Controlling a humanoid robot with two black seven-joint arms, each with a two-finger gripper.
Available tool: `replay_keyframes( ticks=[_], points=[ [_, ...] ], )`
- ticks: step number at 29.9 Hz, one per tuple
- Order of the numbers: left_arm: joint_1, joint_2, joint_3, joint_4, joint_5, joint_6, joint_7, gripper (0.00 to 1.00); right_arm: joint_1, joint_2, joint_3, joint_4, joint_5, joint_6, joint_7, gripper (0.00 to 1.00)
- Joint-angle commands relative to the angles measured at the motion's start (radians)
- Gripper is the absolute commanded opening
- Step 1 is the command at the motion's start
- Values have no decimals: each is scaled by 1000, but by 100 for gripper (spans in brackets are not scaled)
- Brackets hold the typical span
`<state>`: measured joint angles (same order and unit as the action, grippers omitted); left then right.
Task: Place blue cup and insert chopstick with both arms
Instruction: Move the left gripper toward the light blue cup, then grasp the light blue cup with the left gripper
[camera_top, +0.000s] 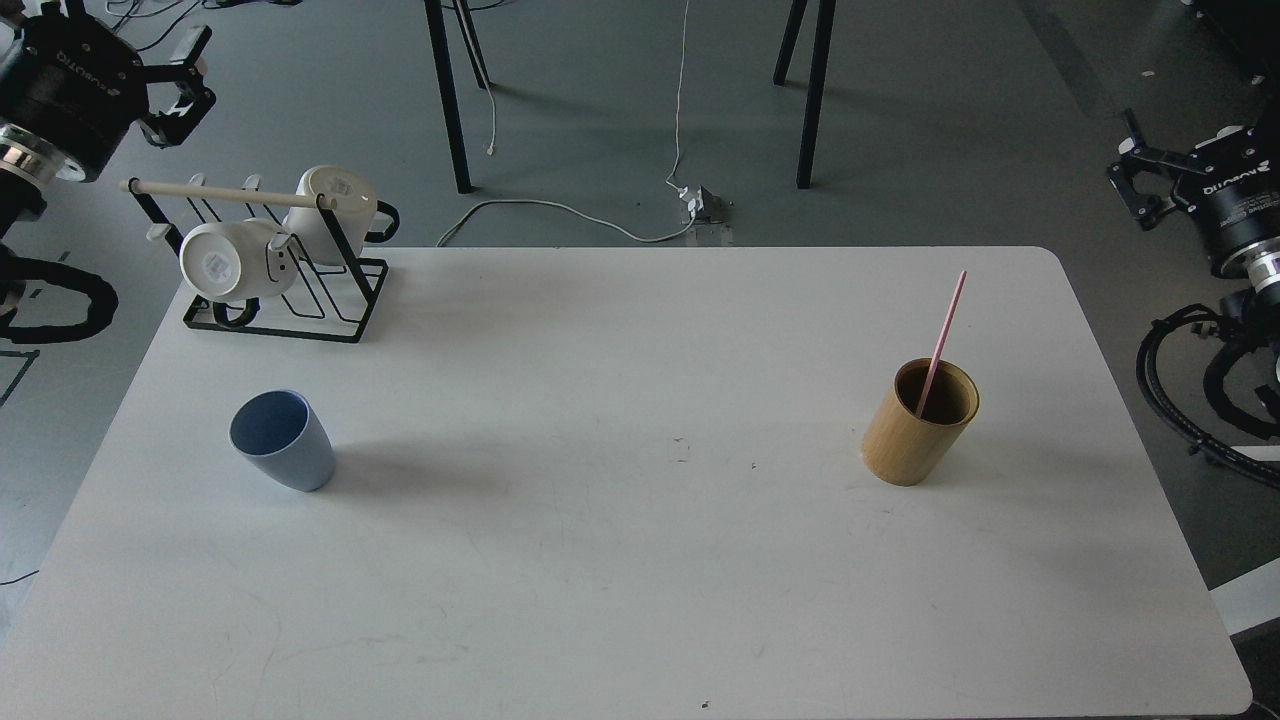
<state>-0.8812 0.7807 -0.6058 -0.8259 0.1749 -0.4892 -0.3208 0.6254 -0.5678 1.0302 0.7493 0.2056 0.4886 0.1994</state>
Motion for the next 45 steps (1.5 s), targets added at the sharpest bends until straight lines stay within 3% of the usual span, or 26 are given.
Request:
replay_keyframes(
  ticks=[1,5,9,17,20,23,27,33,37,45],
  points=[
    [-1,116,-3,-146,271,0,-4,94,-3,-4,11,1,0,0,0,100],
    [1,215,-2,-252,500,0,-11,93,-4,-3,16,4,0,0,2,100],
    [11,293,12,-338,771,0,-61,93,-3,-4,18,10,0,0,2,100],
    [62,305,61,-380,1299,0,-106,90,-10,-20,27,9,0,0,2,100],
    [67,301,147,-378,1457,91,-132,88,-12,-30,30,9,0,0,2,100],
    [65,290,256,-358,1517,185,-146,86,-18,-35,34,9,0,0,2,100],
    [64,238,377,-285,1545,242,-147,83,-19,-44,45,7,0,0,2,100],
    [64,134,446,-95,1604,254,-153,78,-29,-50,47,5,0,0,2,100],
    [67,101,481,-35,1612,256,-164,74,-30,-50,45,4,0,0,9,100],
    [79,98,503,-15,1624,281,-168,49,-32,-49,45,2,0,0,11,100]
  ],
)
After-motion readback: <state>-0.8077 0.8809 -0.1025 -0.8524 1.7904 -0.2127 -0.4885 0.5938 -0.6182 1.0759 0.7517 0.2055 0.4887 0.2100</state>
